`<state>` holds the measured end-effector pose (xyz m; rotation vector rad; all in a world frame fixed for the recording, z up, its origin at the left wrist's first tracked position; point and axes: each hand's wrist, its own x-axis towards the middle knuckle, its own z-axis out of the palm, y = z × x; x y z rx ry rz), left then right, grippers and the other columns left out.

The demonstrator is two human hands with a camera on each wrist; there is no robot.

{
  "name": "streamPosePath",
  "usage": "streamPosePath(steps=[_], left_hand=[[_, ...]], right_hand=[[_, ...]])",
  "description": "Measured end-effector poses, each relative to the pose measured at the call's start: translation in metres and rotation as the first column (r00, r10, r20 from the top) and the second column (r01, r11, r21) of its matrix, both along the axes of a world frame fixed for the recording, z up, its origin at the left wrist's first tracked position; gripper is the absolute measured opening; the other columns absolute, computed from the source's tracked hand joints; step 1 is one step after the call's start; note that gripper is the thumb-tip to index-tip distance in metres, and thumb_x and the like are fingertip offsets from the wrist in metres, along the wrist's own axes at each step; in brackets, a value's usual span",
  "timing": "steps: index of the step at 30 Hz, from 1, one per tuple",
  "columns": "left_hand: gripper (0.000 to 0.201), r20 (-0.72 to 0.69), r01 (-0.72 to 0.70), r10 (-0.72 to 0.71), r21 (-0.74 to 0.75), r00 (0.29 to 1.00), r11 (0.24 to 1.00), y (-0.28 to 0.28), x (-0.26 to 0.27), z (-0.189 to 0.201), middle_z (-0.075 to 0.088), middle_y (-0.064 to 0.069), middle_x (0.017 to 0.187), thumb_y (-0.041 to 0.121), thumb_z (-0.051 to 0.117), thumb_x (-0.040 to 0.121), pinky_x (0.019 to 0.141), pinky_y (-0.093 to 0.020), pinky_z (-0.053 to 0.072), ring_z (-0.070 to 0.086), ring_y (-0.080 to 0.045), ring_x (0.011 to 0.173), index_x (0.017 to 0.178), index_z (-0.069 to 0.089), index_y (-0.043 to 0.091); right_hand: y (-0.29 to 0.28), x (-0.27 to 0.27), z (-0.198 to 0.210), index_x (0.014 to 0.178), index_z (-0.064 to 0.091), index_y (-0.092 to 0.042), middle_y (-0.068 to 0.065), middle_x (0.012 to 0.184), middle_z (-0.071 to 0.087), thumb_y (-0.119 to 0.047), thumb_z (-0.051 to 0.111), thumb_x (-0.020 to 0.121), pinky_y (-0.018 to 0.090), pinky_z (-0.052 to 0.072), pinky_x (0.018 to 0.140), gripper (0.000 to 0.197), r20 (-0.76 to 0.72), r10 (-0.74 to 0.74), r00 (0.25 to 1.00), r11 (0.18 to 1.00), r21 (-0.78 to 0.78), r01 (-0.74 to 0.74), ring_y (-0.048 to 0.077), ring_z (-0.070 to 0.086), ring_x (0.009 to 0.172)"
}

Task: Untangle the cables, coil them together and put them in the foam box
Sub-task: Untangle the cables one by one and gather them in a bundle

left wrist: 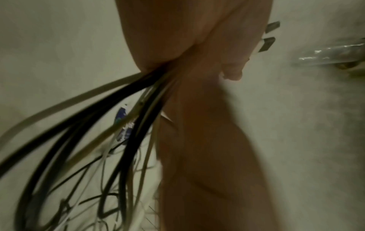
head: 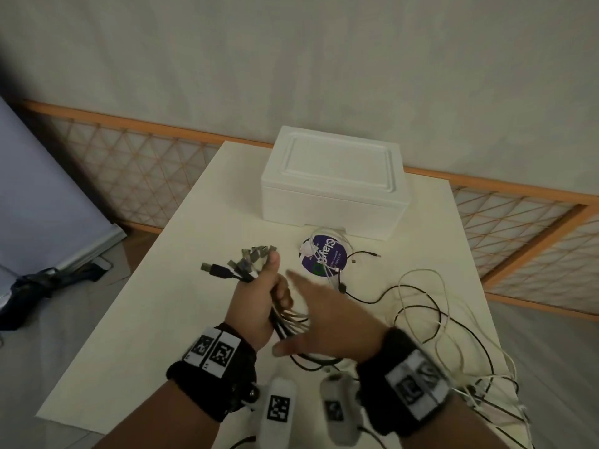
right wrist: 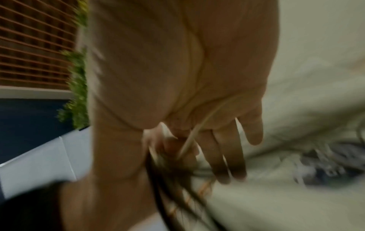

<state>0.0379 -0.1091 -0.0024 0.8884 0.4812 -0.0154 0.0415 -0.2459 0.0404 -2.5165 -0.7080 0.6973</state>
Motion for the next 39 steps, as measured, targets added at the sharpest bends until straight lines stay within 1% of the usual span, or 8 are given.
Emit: streamPosePath(steps=[3,7,12,16,21,31,35,39], left_hand=[[0.038,0.074,0.004,-0.001,-0.039,0.997,0.999,-0.003,-0.005,0.008,0.029,0.0,0.044,0.041,0.065,0.076,0.04,-0.022,0.031,0.03,-0.012,0.036,0.056,0.043,0.017],[0.05,0.031,-0.075,0.077,-0.086,0.997,0.994,0.027,-0.013,0.001,0.024,0.004,0.04,0.046,0.06,0.079,0.036,-0.02,0.023,0.022,-0.008,0.032,0.046,0.032,0.02],[0.055,-0.076,-0.198,0.187,-0.176,0.979,0.964,0.068,-0.021,-0.021,0.022,0.007,0.042,0.044,0.054,0.091,0.037,-0.019,0.02,0.022,-0.007,0.031,0.046,0.032,0.022],[0.053,-0.186,-0.244,0.214,-0.157,0.959,0.957,0.075,-0.023,-0.04,0.022,0.006,0.043,0.041,0.055,0.094,0.035,-0.017,0.021,0.023,-0.007,0.03,0.051,0.029,0.022],[0.057,-0.216,-0.223,0.19,-0.139,0.958,0.965,0.078,-0.021,-0.048,0.023,0.006,0.042,0.036,0.055,0.095,0.036,-0.016,0.021,0.022,-0.007,0.03,0.045,0.032,0.022],[0.058,-0.242,-0.194,0.16,-0.122,0.957,0.973,0.082,-0.015,-0.052,0.023,0.006,0.041,0.027,0.059,0.094,0.036,-0.017,0.02,0.022,-0.008,0.03,0.039,0.037,0.024],[0.057,-0.259,-0.184,0.15,-0.112,0.954,0.977,0.081,-0.013,-0.054,0.023,0.006,0.041,0.025,0.058,0.094,0.036,-0.017,0.02,0.022,-0.008,0.03,0.042,0.035,0.024],[0.059,-0.243,-0.14,0.115,-0.09,0.963,0.986,0.073,-0.004,-0.047,0.024,0.007,0.04,0.026,0.058,0.094,0.036,-0.016,0.019,0.022,-0.007,0.03,0.04,0.035,0.024]], right_hand=[[0.015,-0.006,-0.036,0.114,0.044,-0.017,0.005,0.098,0.063,-0.034,0.066,0.077,0.028,0.037,0.068,0.046,0.083,0.026,0.996,0.997,-0.077,-0.019,0.031,0.061,0.096],[-0.021,-0.009,-0.056,0.097,0.053,-0.022,0.003,0.084,0.064,-0.029,0.051,0.08,0.029,0.038,0.063,0.018,0.243,0.111,0.964,0.96,-0.276,-0.041,0.028,0.061,0.083],[-0.076,-0.004,-0.084,0.098,0.059,-0.027,-0.006,0.088,0.066,-0.058,0.06,0.076,0.026,0.036,0.068,0.039,0.231,0.046,0.972,0.958,-0.286,0.023,0.016,0.061,0.086],[-0.088,-0.002,-0.088,0.112,0.057,-0.045,-0.028,0.111,0.053,-0.086,0.061,0.048,0.005,0.035,0.083,0.076,-0.013,-0.193,0.981,0.968,0.161,0.193,-0.01,0.049,0.099],[-0.086,0.031,-0.108,0.114,0.057,-0.015,0.004,0.117,0.05,-0.036,0.076,0.076,0.028,0.047,0.08,0.047,0.239,-0.725,0.646,0.681,0.393,0.618,0.019,0.055,0.096],[-0.108,0.07,-0.11,0.117,0.05,-0.019,0.016,0.141,0.025,-0.011,0.064,0.077,0.046,0.033,0.102,0.043,0.274,-0.924,0.265,0.323,0.19,0.927,0.039,0.035,0.118],[-0.131,0.085,-0.108,0.108,0.056,-0.006,0.017,0.11,0.063,-0.004,0.053,0.087,0.038,0.045,0.084,0.022,0.147,-0.901,0.409,0.432,0.213,0.876,0.035,0.057,0.099],[-0.115,0.096,-0.098,0.111,0.055,-0.007,0.006,0.102,0.06,-0.007,0.055,0.087,0.03,0.042,0.08,0.024,0.127,-0.895,0.428,0.442,0.387,0.809,0.027,0.056,0.094]])
